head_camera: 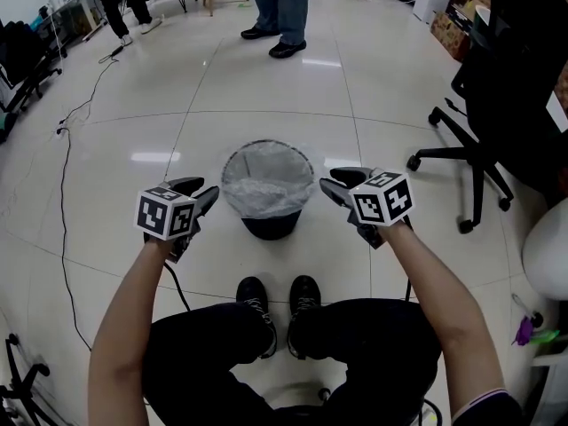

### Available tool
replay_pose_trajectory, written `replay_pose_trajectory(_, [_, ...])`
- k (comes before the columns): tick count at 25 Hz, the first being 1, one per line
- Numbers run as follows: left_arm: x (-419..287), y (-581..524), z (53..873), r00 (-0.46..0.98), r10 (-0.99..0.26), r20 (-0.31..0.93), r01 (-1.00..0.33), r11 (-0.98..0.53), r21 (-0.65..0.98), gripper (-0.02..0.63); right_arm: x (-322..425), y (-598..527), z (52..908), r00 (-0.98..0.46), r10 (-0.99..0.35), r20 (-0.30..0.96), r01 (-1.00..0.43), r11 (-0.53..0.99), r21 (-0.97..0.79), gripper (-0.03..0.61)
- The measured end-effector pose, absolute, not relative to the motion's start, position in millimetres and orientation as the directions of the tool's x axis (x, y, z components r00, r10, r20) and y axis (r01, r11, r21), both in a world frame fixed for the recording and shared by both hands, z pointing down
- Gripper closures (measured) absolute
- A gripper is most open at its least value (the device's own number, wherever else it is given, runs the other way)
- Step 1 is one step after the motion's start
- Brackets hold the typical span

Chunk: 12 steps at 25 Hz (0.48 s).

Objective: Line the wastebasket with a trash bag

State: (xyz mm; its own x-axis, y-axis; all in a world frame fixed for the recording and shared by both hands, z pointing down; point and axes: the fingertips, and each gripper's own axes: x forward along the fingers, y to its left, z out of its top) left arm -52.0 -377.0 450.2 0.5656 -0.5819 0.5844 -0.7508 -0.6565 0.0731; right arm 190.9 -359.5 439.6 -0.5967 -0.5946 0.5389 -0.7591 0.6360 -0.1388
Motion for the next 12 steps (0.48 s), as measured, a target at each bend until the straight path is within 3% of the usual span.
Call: replay_pose_trajectory(12, [-22.3, -350.6, 449.8, 0.621, -0.529, 0.578, -0.69, -0.719, 0.082, 0.448, 168.6, -345.8, 455.9, -0.578, -0.583, 0.57, -0.742, 0.667, -0.07, 0.434])
